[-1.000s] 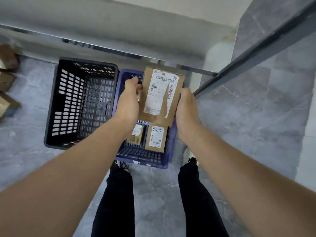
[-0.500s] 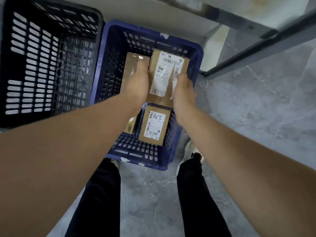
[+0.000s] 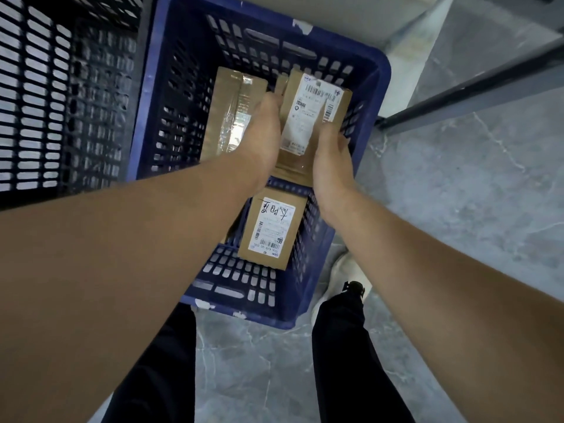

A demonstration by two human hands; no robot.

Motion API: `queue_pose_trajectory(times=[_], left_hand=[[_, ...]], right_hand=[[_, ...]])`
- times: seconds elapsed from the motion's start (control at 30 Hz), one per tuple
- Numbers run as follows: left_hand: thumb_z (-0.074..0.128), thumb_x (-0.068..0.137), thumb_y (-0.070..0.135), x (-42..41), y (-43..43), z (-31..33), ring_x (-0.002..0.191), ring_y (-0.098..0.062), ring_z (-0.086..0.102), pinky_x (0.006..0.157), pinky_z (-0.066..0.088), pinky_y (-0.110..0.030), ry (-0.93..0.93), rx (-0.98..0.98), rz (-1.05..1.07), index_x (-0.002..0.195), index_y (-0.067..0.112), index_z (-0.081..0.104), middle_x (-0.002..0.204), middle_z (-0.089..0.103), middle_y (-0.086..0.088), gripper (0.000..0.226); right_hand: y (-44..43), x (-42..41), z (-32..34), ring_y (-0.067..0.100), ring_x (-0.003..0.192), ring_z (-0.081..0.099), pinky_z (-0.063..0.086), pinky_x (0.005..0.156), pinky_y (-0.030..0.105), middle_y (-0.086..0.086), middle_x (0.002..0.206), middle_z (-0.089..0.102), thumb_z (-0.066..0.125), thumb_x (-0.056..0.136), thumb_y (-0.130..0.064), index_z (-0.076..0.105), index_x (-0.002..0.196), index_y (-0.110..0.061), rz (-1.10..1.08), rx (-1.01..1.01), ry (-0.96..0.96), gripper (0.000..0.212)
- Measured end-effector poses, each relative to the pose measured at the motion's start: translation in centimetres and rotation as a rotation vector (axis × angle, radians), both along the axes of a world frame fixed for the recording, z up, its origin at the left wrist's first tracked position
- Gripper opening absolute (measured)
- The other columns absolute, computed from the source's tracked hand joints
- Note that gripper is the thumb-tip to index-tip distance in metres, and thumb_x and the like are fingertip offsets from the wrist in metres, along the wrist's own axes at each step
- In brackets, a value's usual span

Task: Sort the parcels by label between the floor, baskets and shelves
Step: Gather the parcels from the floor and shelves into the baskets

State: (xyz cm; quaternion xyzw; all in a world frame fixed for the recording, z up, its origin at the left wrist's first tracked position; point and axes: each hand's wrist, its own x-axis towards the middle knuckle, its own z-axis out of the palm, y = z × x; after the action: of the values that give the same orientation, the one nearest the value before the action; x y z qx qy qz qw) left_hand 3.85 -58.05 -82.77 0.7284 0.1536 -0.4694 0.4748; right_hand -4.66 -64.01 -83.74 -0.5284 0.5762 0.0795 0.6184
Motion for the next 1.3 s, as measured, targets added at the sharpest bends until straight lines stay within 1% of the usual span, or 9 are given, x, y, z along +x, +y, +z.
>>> queue_pose_trajectory(times=[0.13,0.27,0.4,0.53,0.63,0.97,1.07,1.2,1.3], left_hand=[[0.03,0.096,0.052,-0.1,0.0,-0.7,0.104,-0.021,0.069,0.104,0.048,-0.049,0.007,0.022,0.001,0.124,0.027,0.064,0.105,0.077,0.005,0.05],[0.029,0.103,0.047,0.3,0.6,0.4,0.079,-0.009,0.073,0.066,0.055,-0.027,0.012,0.052,-0.052,0.111,0.031,0.063,0.071,0.075,0.017,0.039],[0.027,0.107,0.043,0.0,0.9,3.7,0.071,0.003,0.067,0.083,0.051,-0.033,0.013,0.041,-0.074,0.091,0.035,0.061,0.058,0.067,0.028,0.038],[0.025,0.109,0.036,-0.2,1.2,8.1,0.039,0.023,0.046,0.073,0.034,-0.025,-0.013,0.01,-0.129,0.081,0.039,0.051,0.044,0.053,0.036,0.038],[0.025,0.11,0.036,-0.1,1.9,11.4,0.04,0.025,0.045,0.08,0.037,-0.023,-0.033,-0.02,-0.16,0.082,0.042,0.049,0.045,0.052,0.039,0.037],[0.03,0.109,0.037,0.7,5.2,22.7,0.037,0.018,0.05,0.046,0.047,-0.014,-0.007,-0.088,-0.2,0.082,0.037,0.053,0.044,0.055,0.033,0.035],[0.033,0.107,0.045,1.4,6.3,25.6,0.046,0.017,0.055,0.061,0.044,-0.027,-0.022,-0.088,-0.221,0.087,0.041,0.055,0.053,0.061,0.034,0.03],[0.034,0.102,0.055,2.9,7.4,30.7,0.13,-0.012,0.046,0.112,0.036,-0.05,-0.006,-0.104,-0.248,0.135,0.04,0.054,0.146,0.051,0.016,0.041],[0.035,0.102,0.053,3.7,8.4,35.8,0.123,-0.012,0.041,0.113,0.03,-0.045,-0.039,-0.137,-0.284,0.119,0.042,0.056,0.133,0.051,0.015,0.029]], right_hand=[[0.4,0.1,-1.1,0.022,0.125,0.064,0.049,0.113,0.053,-0.003,0.142,0.065,0.041,0.071,-0.075,0.05,0.154,-0.033,-0.012,-0.011,-0.016,0.093],[0.5,0.0,-0.3,0.023,0.127,0.062,0.05,0.112,0.054,0.001,0.146,0.062,0.038,0.067,-0.076,0.049,0.156,-0.031,-0.026,0.022,-0.021,0.101],[0.8,0.4,1.7,0.023,0.126,0.064,0.051,0.112,0.056,0.002,0.143,0.065,0.039,0.071,-0.073,0.054,0.152,-0.026,-0.08,0.014,-0.029,0.095],[1.2,1.2,3.4,0.029,0.137,0.061,0.046,0.117,0.06,0.0,0.15,0.065,0.04,0.066,-0.075,0.053,0.157,-0.03,-0.139,0.021,-0.052,0.102],[1.7,1.9,5.9,0.027,0.129,0.065,0.049,0.114,0.058,-0.001,0.137,0.071,0.041,0.068,-0.072,0.06,0.148,-0.031,-0.15,0.024,-0.074,0.092],[4.3,3.5,17.4,0.027,0.089,0.062,0.053,0.087,0.046,0.008,0.093,0.063,0.044,0.08,-0.06,0.062,0.097,-0.027,-0.209,0.041,-0.162,0.042],[5.2,4.0,21.3,0.026,0.091,0.06,0.049,0.086,0.044,0.005,0.092,0.06,0.045,0.081,-0.062,0.058,0.091,-0.025,-0.248,0.067,-0.174,0.04],[6.2,4.9,27.6,0.016,0.117,0.058,0.04,0.093,0.039,-0.003,0.125,0.064,0.044,0.106,-0.051,0.066,0.126,-0.024,-0.277,0.055,-0.175,0.04],[7.5,5.3,32.6,0.018,0.141,0.049,0.037,0.109,0.042,-0.003,0.153,0.055,0.04,0.109,-0.05,0.054,0.155,-0.026,-0.297,0.06,-0.221,0.053]])
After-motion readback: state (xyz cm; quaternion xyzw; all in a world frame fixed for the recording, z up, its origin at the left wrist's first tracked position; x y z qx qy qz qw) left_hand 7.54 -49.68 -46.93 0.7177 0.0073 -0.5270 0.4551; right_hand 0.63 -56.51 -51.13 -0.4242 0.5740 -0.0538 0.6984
